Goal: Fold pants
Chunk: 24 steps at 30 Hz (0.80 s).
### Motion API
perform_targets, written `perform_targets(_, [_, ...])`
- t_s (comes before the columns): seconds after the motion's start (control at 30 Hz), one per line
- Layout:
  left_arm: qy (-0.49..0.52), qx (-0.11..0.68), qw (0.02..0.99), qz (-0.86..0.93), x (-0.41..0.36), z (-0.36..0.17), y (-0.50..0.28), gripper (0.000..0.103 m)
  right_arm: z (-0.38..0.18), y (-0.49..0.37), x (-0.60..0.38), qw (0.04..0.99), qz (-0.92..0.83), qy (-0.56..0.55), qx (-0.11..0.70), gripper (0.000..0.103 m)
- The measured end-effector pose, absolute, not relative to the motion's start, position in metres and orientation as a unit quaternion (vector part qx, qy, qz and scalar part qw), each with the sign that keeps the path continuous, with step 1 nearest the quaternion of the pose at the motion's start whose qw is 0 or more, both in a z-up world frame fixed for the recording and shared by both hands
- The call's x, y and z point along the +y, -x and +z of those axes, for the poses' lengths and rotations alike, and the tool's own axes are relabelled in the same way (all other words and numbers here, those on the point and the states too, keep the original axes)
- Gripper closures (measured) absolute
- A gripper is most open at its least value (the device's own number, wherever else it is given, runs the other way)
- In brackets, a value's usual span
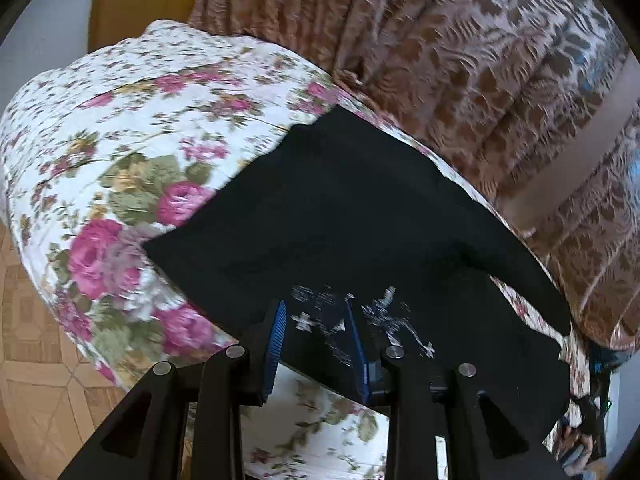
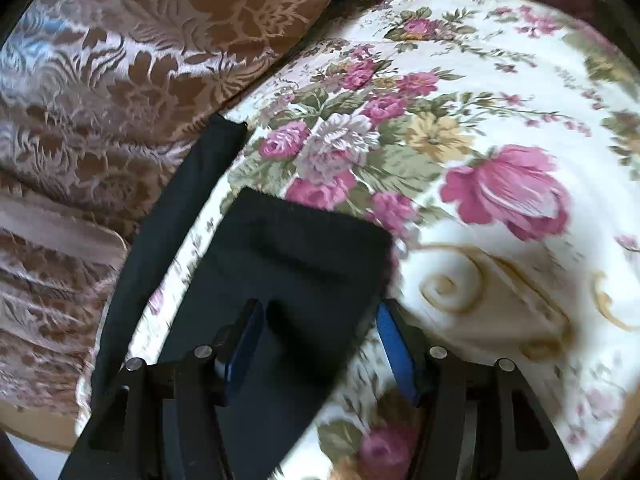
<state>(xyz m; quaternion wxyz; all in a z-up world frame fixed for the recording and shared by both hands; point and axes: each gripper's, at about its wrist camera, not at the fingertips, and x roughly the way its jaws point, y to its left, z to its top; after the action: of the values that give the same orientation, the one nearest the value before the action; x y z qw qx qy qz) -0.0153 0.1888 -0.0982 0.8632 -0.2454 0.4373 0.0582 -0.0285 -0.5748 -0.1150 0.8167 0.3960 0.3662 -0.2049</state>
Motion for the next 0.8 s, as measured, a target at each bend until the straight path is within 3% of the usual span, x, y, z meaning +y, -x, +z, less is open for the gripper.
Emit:
perform_targets(0.07, [0.237,0.443,0.863,0.052,0.178,-0.097,0.013,0.073,-0.117,0.024,-0.579,0.818,-0.204,-0.398,0.363,0.045])
perform_targets(0.13, [0.232,0.443,0.865,0.040,0.169,-0.096,0.010,0.073,-0.117,0.020,-0.580,0.817,-0.213,-0.385,0.373,0.082])
perform_targets(0.17, [0.227,0.444,0.866,0.035,0.164,-0.095,0.009,0.073,-0.118,0.018,-0.581,0.817,-0.211,-0.386,0.375,0.086])
perform_targets(0.6, [0.206,0.457,0.865,-0.016,0.130,-0.101,-0.005,0.073,-0.060,0.077,-0.571,0.846,-0.271,-0.291,0.355,0.091])
perform_targets(0.8, [0.235,0.459,0.857,0.008,0.163,-0.110,0.007,0.073,-0.090,0.099,-0.588,0.810,-0.330,-0.286,0.392,0.094])
